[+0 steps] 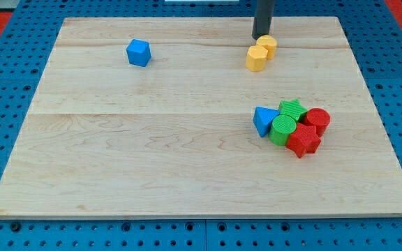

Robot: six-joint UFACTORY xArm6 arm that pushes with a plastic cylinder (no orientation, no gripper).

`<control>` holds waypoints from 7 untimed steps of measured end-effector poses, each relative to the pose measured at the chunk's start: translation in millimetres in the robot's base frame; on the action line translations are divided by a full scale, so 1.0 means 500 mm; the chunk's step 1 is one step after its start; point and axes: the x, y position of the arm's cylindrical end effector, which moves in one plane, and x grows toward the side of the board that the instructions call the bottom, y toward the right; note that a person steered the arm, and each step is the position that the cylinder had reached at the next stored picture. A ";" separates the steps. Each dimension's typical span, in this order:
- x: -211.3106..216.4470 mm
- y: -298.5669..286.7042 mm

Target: Separate the yellow heart and yellow hexagon

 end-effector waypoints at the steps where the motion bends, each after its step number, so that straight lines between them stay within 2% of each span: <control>1: 0.026 -0.002; 2: 0.051 -0.002; 3: -0.015 -0.002; 4: -0.027 0.030; 7: 0.075 0.038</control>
